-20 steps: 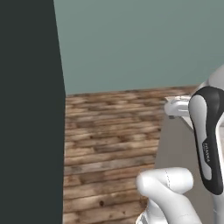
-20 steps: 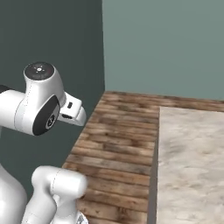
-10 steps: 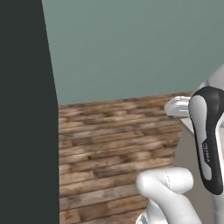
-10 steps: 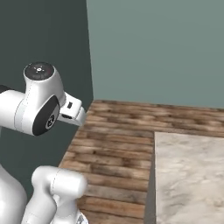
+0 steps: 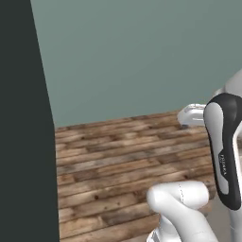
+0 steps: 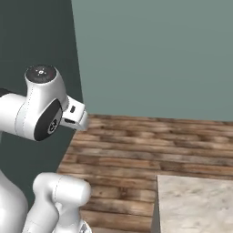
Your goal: Take the smaller bowl and place it next to the appetizer plate on the dining counter , and place the larger bowl next to the plate with cooked food.
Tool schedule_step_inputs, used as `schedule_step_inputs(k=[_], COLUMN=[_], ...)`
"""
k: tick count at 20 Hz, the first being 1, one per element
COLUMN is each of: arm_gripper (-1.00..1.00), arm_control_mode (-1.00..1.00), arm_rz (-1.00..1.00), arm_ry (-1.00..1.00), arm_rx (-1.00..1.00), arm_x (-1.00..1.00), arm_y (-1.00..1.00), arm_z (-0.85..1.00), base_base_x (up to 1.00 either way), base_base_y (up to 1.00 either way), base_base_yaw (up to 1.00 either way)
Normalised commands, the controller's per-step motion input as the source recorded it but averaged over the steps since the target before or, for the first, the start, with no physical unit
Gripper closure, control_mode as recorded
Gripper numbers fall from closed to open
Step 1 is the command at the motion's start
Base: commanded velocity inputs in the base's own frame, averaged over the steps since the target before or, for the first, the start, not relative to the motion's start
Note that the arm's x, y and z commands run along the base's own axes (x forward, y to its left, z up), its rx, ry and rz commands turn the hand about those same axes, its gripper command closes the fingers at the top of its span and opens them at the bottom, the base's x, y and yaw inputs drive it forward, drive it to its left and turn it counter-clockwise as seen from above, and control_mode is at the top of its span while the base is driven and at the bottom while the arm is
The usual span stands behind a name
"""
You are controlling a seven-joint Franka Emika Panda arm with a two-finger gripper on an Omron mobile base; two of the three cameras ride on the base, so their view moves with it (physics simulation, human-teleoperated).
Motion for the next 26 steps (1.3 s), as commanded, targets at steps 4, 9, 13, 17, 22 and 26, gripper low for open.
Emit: schedule_step_inputs(k=[4, 9, 13, 17, 22, 26], arm_gripper=[-1.00, -1.00, -1.00, -1.00, -1.00, -1.00], arm_control_mode=[1.00, 1.00, 1.00, 1.00, 1.00, 1.00], arm_rz=[0.00, 0.00, 0.00, 0.00, 0.00, 0.00], arm_ry=[0.00, 0.00, 0.00, 0.00, 0.00, 0.00], arm_rx=[0.00, 0.00, 0.00, 0.00, 0.00, 0.00], arm_x=[0.00, 0.00, 0.00, 0.00, 0.00, 0.00], arm_y=[0.00, 0.00, 0.00, 0.00, 0.00, 0.00], arm_z=[0.00, 0.00, 0.00, 0.00, 0.00, 0.00], base_base_x=[0.89, 0.95, 0.86, 0.86, 0.77, 0.68], base_base_y=[0.01, 0.00, -0.02, -0.05, -0.17, -0.29], base_base_yaw=[-0.18, -0.26, -0.35, -0.41, -0.37, -0.34])
